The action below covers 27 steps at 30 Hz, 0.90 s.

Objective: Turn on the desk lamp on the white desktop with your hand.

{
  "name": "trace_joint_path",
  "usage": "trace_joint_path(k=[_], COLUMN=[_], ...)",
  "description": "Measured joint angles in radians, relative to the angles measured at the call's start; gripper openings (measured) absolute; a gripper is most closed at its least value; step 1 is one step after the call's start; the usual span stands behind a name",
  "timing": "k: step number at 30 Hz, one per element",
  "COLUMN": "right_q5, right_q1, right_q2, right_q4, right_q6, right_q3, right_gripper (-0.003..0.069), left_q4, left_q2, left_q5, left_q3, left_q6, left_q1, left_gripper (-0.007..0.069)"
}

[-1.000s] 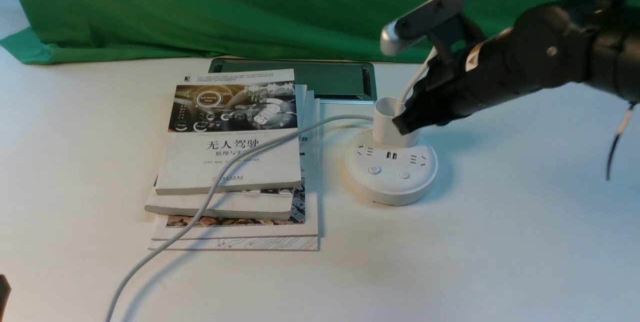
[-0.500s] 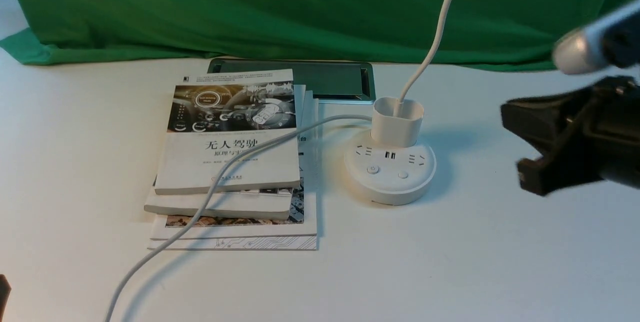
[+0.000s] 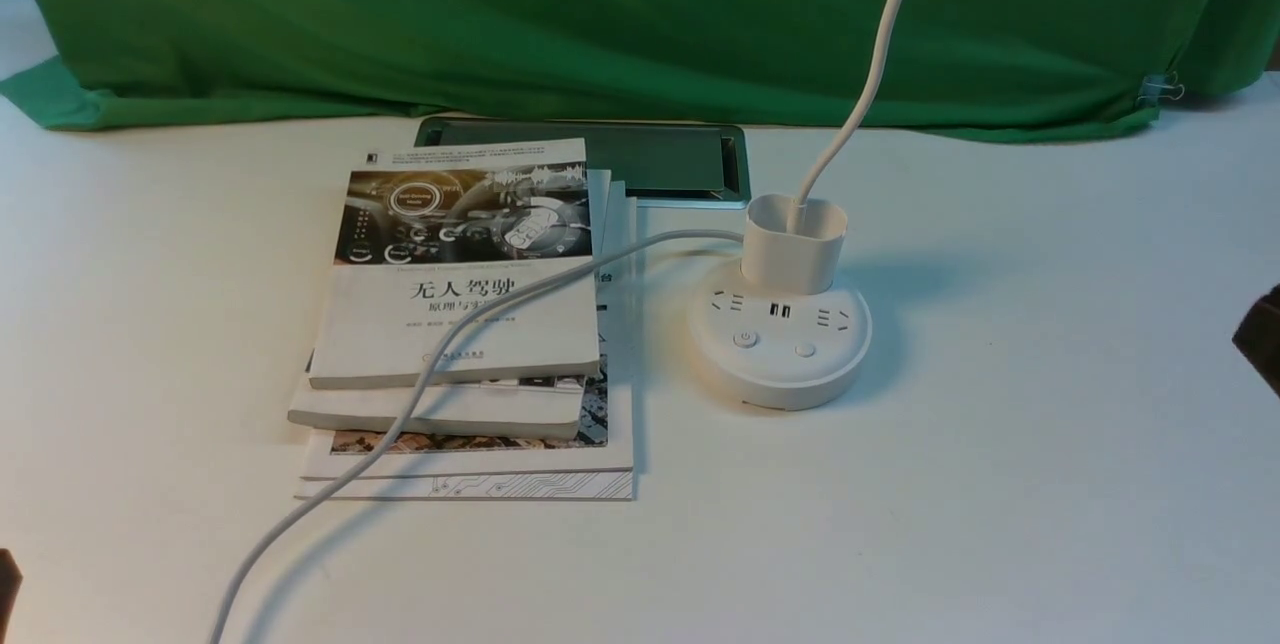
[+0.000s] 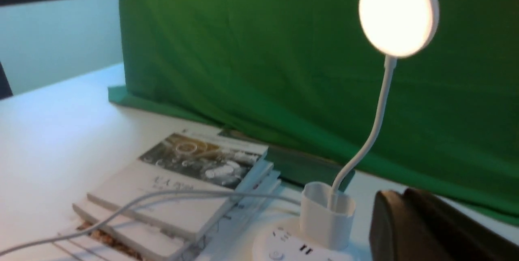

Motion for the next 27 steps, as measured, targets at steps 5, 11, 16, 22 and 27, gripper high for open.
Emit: trace_joint_path(k=[5,11,16,22,27], right_q5=[-0.234,-0.267,-0.174,-0.011,0.146], right_q1=[-0.001,-0.117,-0.346,-0.515,-0.566], right_q2=[-0.085,-0.22,-0.338,-0.404,-0.462], right_q4=[0.054,0.041,-0.123,-0.177,-0.181], right_q6=[-0.007,0.028,0.216,0.264,0.265], right_q3=[0.2,0.331,0.359,0.361,0.361], right_gripper=[0.0108,0.0129,0.0141,0.0149,0.0171], left_q4=[0.0,0.0,0.0,0.0,0.0], left_q2=[0.0,0.0,0.0,0.0,0.0], left_q5=[0.0,0.0,0.0,0.0,0.0], left_q3=[0.0,0.0,0.0,0.0,0.0], left_q6=[0.0,0.0,0.0,0.0,0.0], left_q1=[0.0,0.0,0.0,0.0,0.0], left_gripper=[0.0021,0.0021,0.0021,0.0021,0.0021])
